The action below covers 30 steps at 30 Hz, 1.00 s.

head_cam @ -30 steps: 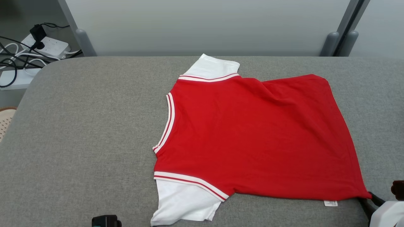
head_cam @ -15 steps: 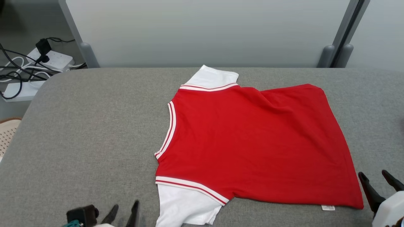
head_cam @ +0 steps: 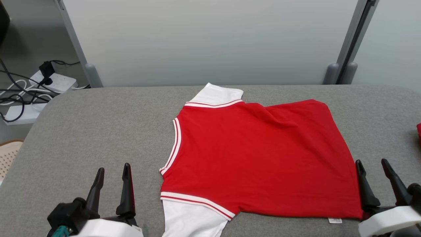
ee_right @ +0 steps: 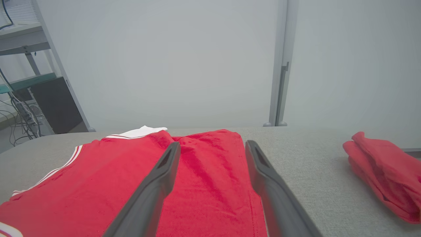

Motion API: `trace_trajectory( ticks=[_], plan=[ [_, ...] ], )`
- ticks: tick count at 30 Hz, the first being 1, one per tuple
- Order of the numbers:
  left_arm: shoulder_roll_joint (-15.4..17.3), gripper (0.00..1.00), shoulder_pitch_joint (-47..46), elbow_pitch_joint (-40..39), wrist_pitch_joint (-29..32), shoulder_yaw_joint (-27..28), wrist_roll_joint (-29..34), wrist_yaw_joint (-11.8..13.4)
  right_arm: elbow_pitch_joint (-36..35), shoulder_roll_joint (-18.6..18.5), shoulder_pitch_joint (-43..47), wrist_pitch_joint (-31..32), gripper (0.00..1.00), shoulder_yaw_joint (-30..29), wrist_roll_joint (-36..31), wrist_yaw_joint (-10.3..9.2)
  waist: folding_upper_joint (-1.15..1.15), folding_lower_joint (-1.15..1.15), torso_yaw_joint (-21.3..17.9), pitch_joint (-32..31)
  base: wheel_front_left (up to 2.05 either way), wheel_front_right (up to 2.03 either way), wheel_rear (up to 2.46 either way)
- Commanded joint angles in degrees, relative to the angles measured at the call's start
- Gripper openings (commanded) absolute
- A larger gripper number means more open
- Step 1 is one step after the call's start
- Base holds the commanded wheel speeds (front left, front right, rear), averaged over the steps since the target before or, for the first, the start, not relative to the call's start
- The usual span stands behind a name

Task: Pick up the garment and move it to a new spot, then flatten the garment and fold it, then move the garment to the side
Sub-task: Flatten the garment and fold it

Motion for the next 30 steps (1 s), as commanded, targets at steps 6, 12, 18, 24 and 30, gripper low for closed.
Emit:
trace_trajectory(
  ticks=[6,12,18,24,30],
  plan=[
    [-5.56,1.00,2.07,-0.92,-0.74,7.96,11.50,-5.76,0.56,0.95,-1.36,-3.92,1.00,2.51,-0.89,0.00,0.00,0.00,-1.09,-1.62,0.00,0.00,0.00],
    [-10.21,1.00,5.22,2.04,-0.75,11.74,18.59,-11.70,-0.27,0.47,0.30,-4.37,1.00,5.13,1.66,0.00,0.00,0.00,-1.37,-2.95,0.00,0.00,0.00],
    [-13.82,1.00,8.07,4.66,-0.75,15.91,23.68,-16.65,-1.91,0.42,4.05,-4.39,1.00,5.47,2.51,0.00,0.00,0.00,-1.27,-4.23,0.00,0.00,0.00],
    [-15.40,1.00,9.66,4.45,-0.75,18.81,26.78,-18.58,-3.24,0.44,4.97,-4.39,1.00,6.32,3.04,0.00,0.00,0.00,-1.89,-4.26,0.00,0.00,0.00],
    [-16.03,1.00,9.78,3.69,-0.75,20.31,28.64,-19.74,-4.73,0.47,5.38,-4.40,1.00,6.04,3.13,0.00,0.00,0.00,-1.96,-3.96,0.00,0.00,0.00]
  ],
)
